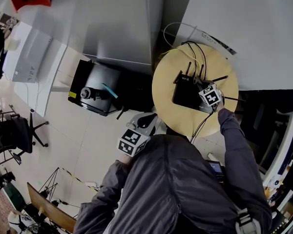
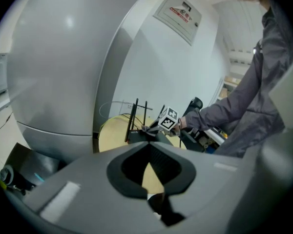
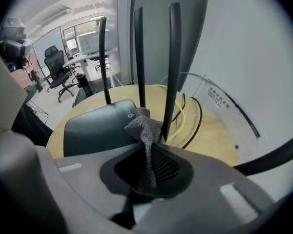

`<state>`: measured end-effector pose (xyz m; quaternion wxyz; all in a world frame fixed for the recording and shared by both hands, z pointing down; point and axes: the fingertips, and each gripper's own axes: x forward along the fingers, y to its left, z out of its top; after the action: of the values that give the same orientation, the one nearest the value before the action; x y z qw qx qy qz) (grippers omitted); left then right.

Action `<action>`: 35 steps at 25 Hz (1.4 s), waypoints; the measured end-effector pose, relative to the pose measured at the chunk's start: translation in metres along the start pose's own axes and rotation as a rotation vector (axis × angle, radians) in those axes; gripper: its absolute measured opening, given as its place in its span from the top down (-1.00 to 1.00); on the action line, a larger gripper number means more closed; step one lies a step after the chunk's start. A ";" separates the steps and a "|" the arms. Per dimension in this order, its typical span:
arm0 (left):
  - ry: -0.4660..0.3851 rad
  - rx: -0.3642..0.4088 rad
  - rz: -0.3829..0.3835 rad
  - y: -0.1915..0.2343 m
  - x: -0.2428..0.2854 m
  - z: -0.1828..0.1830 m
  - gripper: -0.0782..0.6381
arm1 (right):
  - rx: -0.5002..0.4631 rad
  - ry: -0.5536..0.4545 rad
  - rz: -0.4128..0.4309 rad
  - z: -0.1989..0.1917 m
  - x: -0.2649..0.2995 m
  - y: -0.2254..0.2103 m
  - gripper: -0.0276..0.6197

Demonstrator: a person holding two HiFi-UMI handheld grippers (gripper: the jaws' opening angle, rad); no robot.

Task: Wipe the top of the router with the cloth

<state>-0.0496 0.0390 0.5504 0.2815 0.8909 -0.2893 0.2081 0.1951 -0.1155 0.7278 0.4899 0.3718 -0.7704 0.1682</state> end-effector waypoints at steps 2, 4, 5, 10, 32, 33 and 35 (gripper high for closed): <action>0.006 0.006 -0.010 0.001 0.000 0.001 0.78 | -0.009 0.005 0.011 -0.002 0.002 0.006 0.83; 0.005 0.013 -0.021 0.002 0.003 0.003 0.78 | -0.002 0.000 0.031 -0.004 0.000 0.015 0.83; 0.007 0.018 -0.030 0.002 0.005 0.004 0.78 | 0.001 -0.002 0.042 -0.006 -0.003 0.020 0.83; 0.015 0.054 -0.087 0.000 0.012 0.010 0.78 | -0.009 -0.004 0.056 -0.016 -0.012 0.050 0.83; 0.021 0.116 -0.177 -0.011 0.030 0.025 0.78 | 0.000 -0.023 0.124 -0.043 -0.041 0.114 0.82; 0.019 0.113 -0.167 -0.010 0.030 0.025 0.78 | 0.020 -0.045 0.116 -0.038 -0.043 0.106 0.82; 0.014 0.102 -0.142 -0.006 0.028 0.026 0.78 | 0.063 -0.080 0.078 -0.030 -0.043 0.078 0.83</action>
<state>-0.0200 0.0156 0.5434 0.2519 0.9208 -0.2127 0.2083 0.1672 -0.0270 0.7118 0.4397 0.3630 -0.7977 0.1963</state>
